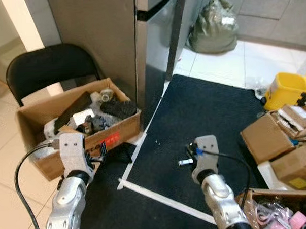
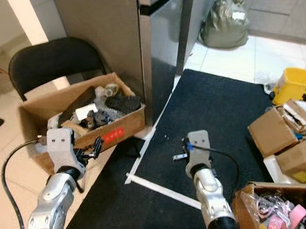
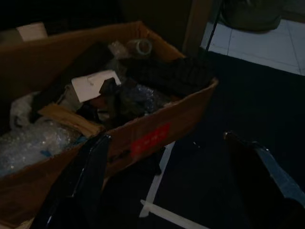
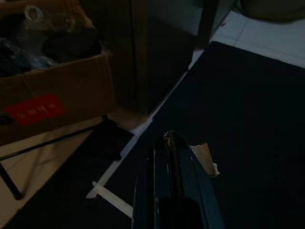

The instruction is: Picking trash to rubbish bin

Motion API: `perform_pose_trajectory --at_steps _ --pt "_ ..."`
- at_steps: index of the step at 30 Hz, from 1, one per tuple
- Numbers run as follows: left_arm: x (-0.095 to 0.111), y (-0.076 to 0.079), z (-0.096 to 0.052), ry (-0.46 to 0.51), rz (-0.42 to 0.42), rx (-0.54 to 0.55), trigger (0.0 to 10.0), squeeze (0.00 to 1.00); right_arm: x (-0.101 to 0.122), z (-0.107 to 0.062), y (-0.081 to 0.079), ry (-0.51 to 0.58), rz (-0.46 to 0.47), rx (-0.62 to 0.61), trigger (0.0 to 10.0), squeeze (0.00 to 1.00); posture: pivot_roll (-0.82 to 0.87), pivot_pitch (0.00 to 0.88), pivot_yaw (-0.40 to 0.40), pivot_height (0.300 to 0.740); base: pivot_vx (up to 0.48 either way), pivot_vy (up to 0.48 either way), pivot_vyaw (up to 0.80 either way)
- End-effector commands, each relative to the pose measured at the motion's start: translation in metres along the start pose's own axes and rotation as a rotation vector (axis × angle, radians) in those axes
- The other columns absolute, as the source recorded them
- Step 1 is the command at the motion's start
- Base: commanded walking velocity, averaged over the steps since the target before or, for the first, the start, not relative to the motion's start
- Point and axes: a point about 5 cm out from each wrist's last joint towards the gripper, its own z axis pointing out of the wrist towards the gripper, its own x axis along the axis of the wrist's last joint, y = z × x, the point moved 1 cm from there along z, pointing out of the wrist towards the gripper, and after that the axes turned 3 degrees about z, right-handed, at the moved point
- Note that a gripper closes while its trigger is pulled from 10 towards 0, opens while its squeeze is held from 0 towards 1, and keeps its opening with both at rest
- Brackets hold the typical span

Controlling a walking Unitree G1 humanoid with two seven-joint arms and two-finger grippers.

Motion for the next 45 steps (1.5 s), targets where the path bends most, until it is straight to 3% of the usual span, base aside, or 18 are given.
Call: perform_pose_trajectory --at_steps 1,13,45 --pt "-0.002 -0.003 -0.003 -0.010 -0.001 0.013 10.0 0.00 -0.005 0.000 -0.002 -0.017 0.013 -0.001 10.0 0.00 0.09 0.133 -0.028 0.740 0.281 0.000 0.00" --pt "-0.002 -0.001 -0.002 -0.011 -0.001 0.010 10.0 0.00 -0.001 0.002 -0.009 0.001 -0.011 0.049 10.0 0.00 0.10 0.138 -0.025 0.740 0.282 0.000 0.00" --pt "-0.002 -0.003 -0.002 -0.008 -0.004 0.020 10.0 0.00 0.002 0.006 -0.016 0.017 -0.014 0.089 10.0 0.00 0.10 0.136 -0.031 0.740 0.282 0.000 0.57"
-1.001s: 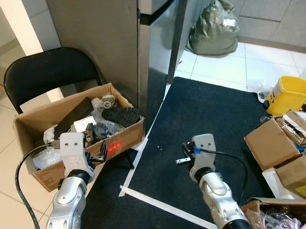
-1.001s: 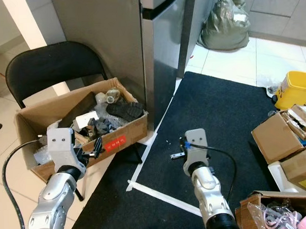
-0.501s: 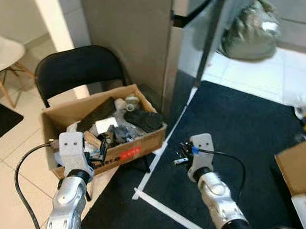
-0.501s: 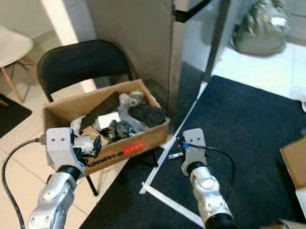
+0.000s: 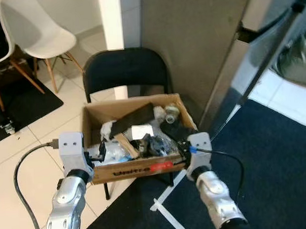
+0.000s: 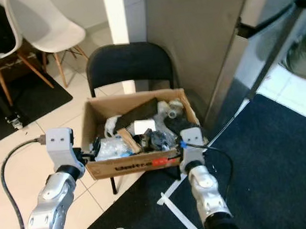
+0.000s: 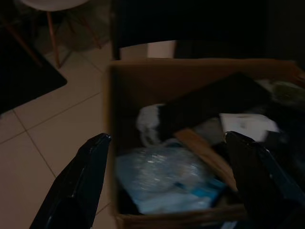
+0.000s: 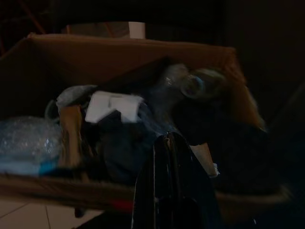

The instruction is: Picking trash to rubbish bin

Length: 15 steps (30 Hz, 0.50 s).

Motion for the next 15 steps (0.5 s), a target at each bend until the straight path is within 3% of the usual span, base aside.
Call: perform_pose_trajectory --at_steps 1,15 --pt "-0.0042 -0.0038 -0.0030 -0.017 -0.001 0.014 10.0 0.00 -0.0049 -0.0006 -0.0081 -0.014 0.011 0.022 10.0 0.00 0.10 0.136 -0.031 0.740 0.281 0.000 0.59" --pt "-0.0038 -0.0044 -0.0033 -0.016 0.001 0.017 10.0 0.00 -0.0058 -0.0024 -0.0062 -0.007 0.063 0.012 10.0 0.00 0.10 0.135 -0.033 0.740 0.282 0.000 0.00"
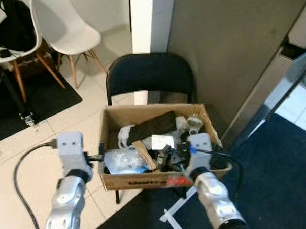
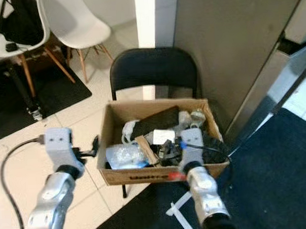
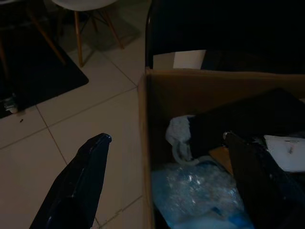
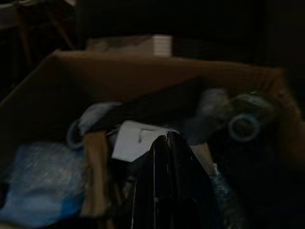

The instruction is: Picking trash to rubbish bin

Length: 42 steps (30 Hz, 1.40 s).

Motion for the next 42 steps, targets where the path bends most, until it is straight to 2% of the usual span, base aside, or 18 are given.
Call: perform_pose_trajectory --at_steps 1,9,16,18,25,30,36,42 --pt "-0.004 -0.004 -0.003 -0.015 0.000 0.016 10.0 0.00 -0.006 -0.002 -0.007 -0.015 0.025 0.018 10.0 0.00 0.10 0.137 -0.033 0.740 0.281 0.000 0.00" --pt "-0.003 -0.004 -0.002 -0.016 0.000 0.017 10.0 0.00 -0.004 -0.001 -0.014 -0.010 -0.011 0.074 10.0 0.00 0.10 0.138 -0.034 0.740 0.282 0.000 0.00" --pt "-0.003 -0.005 -0.002 -0.015 0.001 0.019 10.0 0.00 -0.004 -0.001 -0.017 -0.007 -0.013 0.091 10.0 0.00 0.10 0.135 -0.033 0.740 0.281 0.000 0.75" --pt "-0.003 -0.005 -0.002 -0.014 0.000 0.017 10.0 0.00 -0.004 -0.001 -0.015 0.002 0.025 0.080 10.0 0.00 0.10 0.135 -0.033 0.740 0.281 0.000 0.00" --pt "-0.003 -0.004 -0.002 -0.015 -0.001 0.016 10.0 0.00 -0.001 -0.003 -0.017 0.027 0.036 0.115 10.0 0.00 0.10 0.136 -0.034 0.740 0.283 0.000 0.00" --pt "-0.003 -0.004 -0.002 -0.013 -0.001 0.019 10.0 0.00 -0.005 -0.003 -0.024 -0.007 0.033 0.186 10.0 0.00 0.10 0.137 -0.035 0.740 0.268 0.000 0.00" --pt "-0.003 -0.004 -0.002 -0.012 0.003 0.019 10.0 0.00 -0.010 -0.005 -0.029 -0.040 -0.012 0.254 10.0 0.00 0.10 0.137 -0.036 0.740 0.000 0.000 0.00" --pt "-0.005 -0.002 -0.003 -0.024 0.033 -0.001 10.0 0.00 -0.022 -0.011 -0.034 -0.137 -0.092 0.381 10.0 0.00 0.10 0.137 -0.036 0.740 0.000 0.000 0.00"
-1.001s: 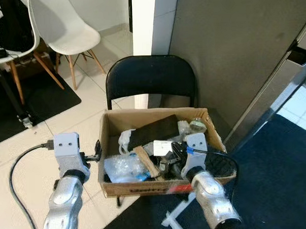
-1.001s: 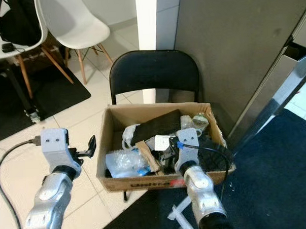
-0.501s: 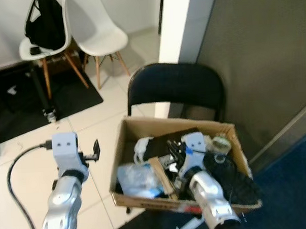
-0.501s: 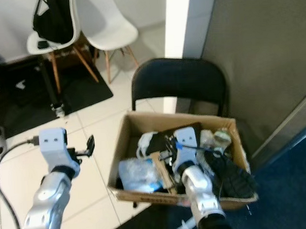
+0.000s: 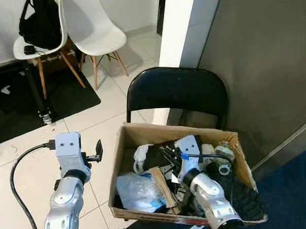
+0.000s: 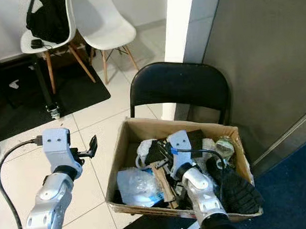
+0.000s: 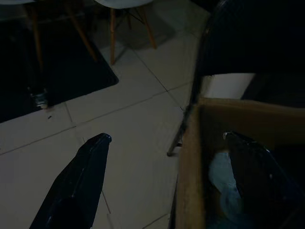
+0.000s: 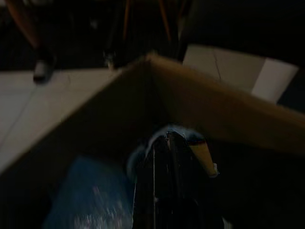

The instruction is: Picking trash to rubbish bin

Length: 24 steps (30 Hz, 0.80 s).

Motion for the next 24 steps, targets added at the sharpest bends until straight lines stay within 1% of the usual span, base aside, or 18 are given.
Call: perform_pose_trajectory --at_steps 1,3,8,10,12,13,15,16,17,20,24 --pt "-0.004 0.000 -0.002 -0.019 0.018 -0.006 10.0 0.00 -0.016 -0.004 -0.007 -0.086 -0.014 0.060 10.0 0.00 0.10 0.137 -0.036 0.740 0.000 0.000 0.00" --pt "-0.004 0.000 -0.002 -0.020 0.022 -0.013 10.0 0.00 -0.021 -0.005 -0.010 -0.115 -0.034 0.093 10.0 0.00 0.10 0.137 -0.036 0.740 0.000 0.000 0.00" --pt "-0.006 0.004 -0.003 -0.031 0.049 -0.050 10.0 0.00 -0.027 -0.005 -0.014 -0.153 -0.046 0.117 10.0 0.00 0.11 0.131 -0.037 0.740 0.000 0.000 0.00" --pt "-0.012 0.014 -0.006 -0.071 0.073 -0.168 10.0 0.00 -0.032 -0.005 -0.015 -0.189 -0.084 0.138 10.0 0.00 0.11 0.132 -0.038 0.740 0.000 0.000 0.00" --pt "-0.016 0.026 -0.015 -0.110 0.051 -0.333 10.0 0.00 -0.034 -0.005 -0.016 -0.199 -0.099 0.143 10.0 0.00 0.11 0.133 -0.037 0.740 0.000 0.000 0.00" --pt "-0.018 0.034 -0.021 -0.123 0.045 -0.438 10.0 0.00 -0.034 -0.006 -0.016 -0.201 -0.099 0.144 10.0 0.00 0.11 0.133 -0.037 0.740 0.000 0.000 0.00" --pt "-0.019 0.043 -0.031 -0.138 0.031 -0.567 10.0 0.00 -0.034 -0.005 -0.016 -0.201 -0.098 0.145 10.0 0.00 0.11 0.133 -0.036 0.740 0.000 0.000 0.00" --pt "-0.019 0.045 -0.034 -0.142 0.024 -0.601 10.0 0.00 -0.034 -0.005 -0.016 -0.201 -0.097 0.145 10.0 0.00 0.11 0.133 -0.036 0.740 0.000 0.000 0.00" --pt "-0.019 0.045 -0.034 -0.142 0.024 -0.601 10.0 0.00 -0.034 -0.005 -0.016 -0.201 -0.097 0.145 10.0 0.00 0.11 0.133 -0.036 0.740 0.000 0.000 0.00" --pt "-0.020 0.056 -0.048 -0.170 -0.013 -0.720 10.0 0.00 -0.035 -0.005 -0.017 -0.200 -0.095 0.146 10.0 0.00 0.11 0.134 -0.032 0.740 0.000 0.000 0.00" --pt "-0.024 0.058 -0.053 -0.200 -0.006 -0.754 10.0 0.00 -0.035 -0.004 -0.017 -0.201 -0.096 0.147 10.0 0.00 0.11 0.135 -0.032 0.740 0.000 0.000 0.00"
